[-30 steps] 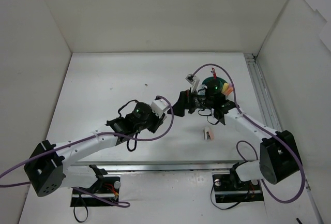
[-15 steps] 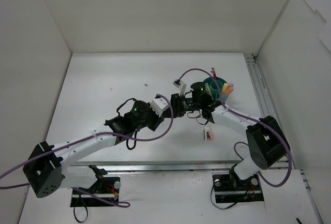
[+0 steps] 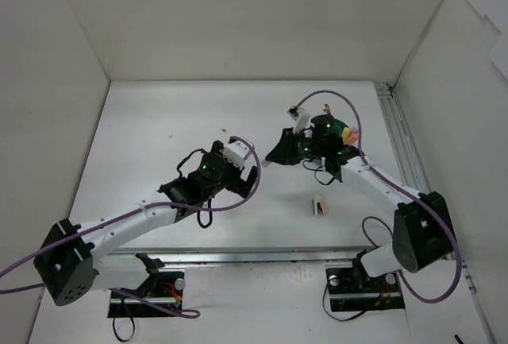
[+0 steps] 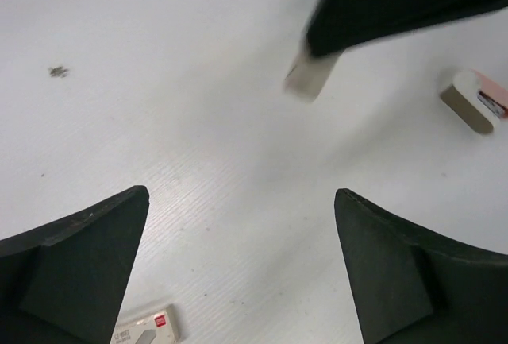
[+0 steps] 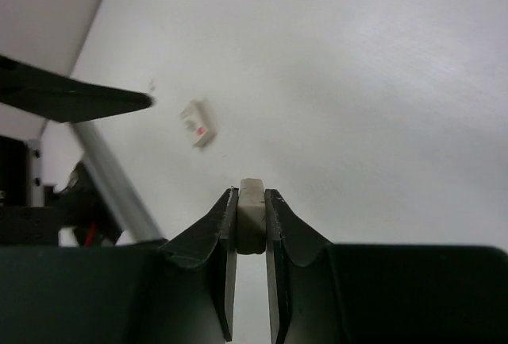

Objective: Sort the stationery into containers
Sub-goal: Place the stationery in the storage box.

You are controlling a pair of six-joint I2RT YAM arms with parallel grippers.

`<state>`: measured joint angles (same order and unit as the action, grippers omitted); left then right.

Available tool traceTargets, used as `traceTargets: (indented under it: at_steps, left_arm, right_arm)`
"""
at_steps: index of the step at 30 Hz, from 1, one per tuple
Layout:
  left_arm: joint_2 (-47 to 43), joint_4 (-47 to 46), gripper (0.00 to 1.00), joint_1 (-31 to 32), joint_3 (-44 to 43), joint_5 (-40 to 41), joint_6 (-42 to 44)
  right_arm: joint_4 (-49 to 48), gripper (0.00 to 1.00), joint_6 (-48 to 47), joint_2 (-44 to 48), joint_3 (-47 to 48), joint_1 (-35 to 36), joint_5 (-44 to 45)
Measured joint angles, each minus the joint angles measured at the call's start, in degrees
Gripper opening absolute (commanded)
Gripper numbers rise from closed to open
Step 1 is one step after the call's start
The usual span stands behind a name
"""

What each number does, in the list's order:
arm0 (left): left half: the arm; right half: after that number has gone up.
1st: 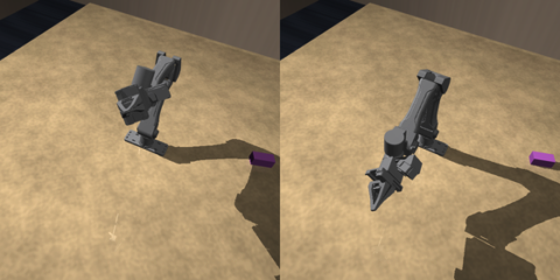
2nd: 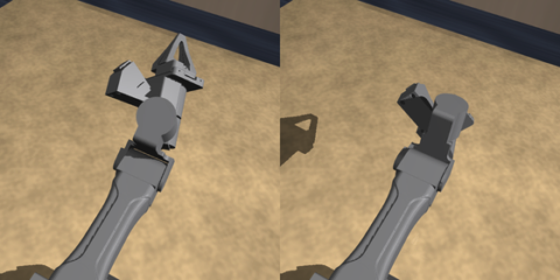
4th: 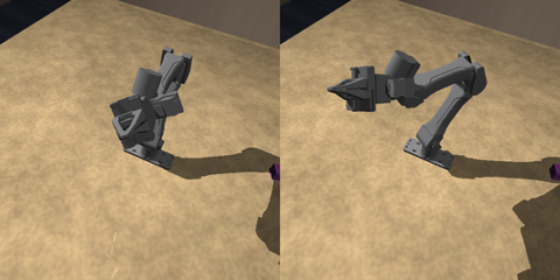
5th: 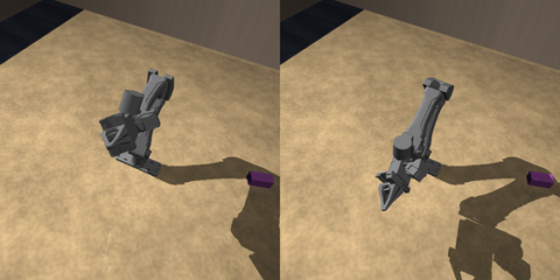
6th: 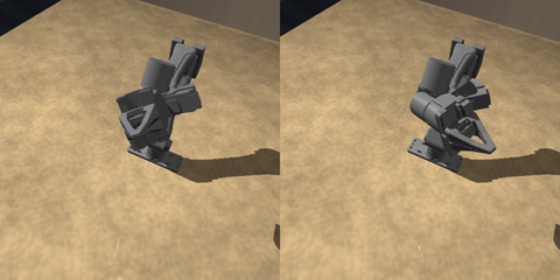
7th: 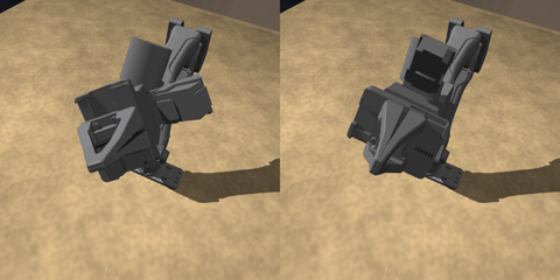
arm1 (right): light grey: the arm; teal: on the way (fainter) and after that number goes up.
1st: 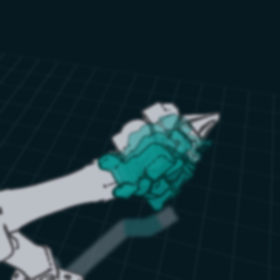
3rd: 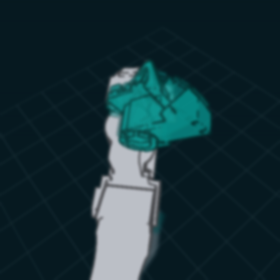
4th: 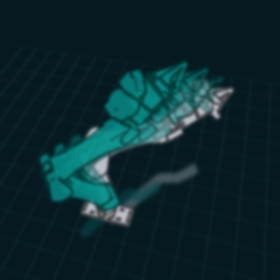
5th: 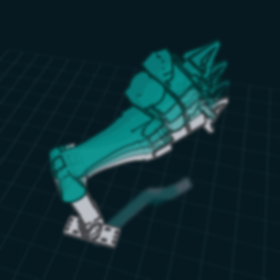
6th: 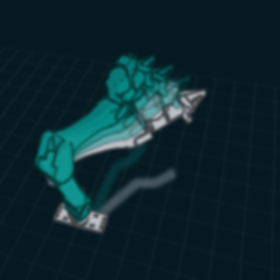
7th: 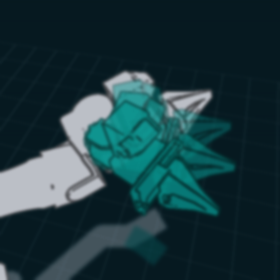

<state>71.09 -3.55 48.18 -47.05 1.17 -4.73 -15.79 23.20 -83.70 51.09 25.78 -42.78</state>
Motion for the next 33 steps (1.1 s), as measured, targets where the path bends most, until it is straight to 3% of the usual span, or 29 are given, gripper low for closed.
traceTargets:
  at_steps: [8,13,21,28,31,33]
  left_arm:
    - [-10.38,4.83,1.0,-12.17,3.39,5.6,-12.79]
    - [-12.44,10.21,1.0,-18.78,3.72,5.07,-20.11]
    - [-9.42,16.98,1.0,-27.3,6.54,0.42,-28.09]
    - [-5.14,17.46,1.0,-28.33,7.41,-4.39,-29.66]
    - [-3.19,17.46,1.0,-28.5,7.41,-5.27,-30.21]
    - [-2.38,17.44,1.0,-28.7,7.43,-5.49,-30.6]
  right_arm:
    - [13.77,0.0,-11.58,10.75,7.28,-9.49,29.44]
    - [17.07,0.0,-16.46,8.9,11.96,-14.03,40.09]
    - [19.19,0.0,-20.57,-2.54,16.92,-19.06,43.89]
    - [20.17,0.08,-20.72,-7.41,18.18,-19.8,42.03]
    - [20.02,0.13,-20.72,-8.57,18.93,-19.78,41.07]
    - [19.98,0.28,-20.68,-9.09,18.99,-19.78,40.72]
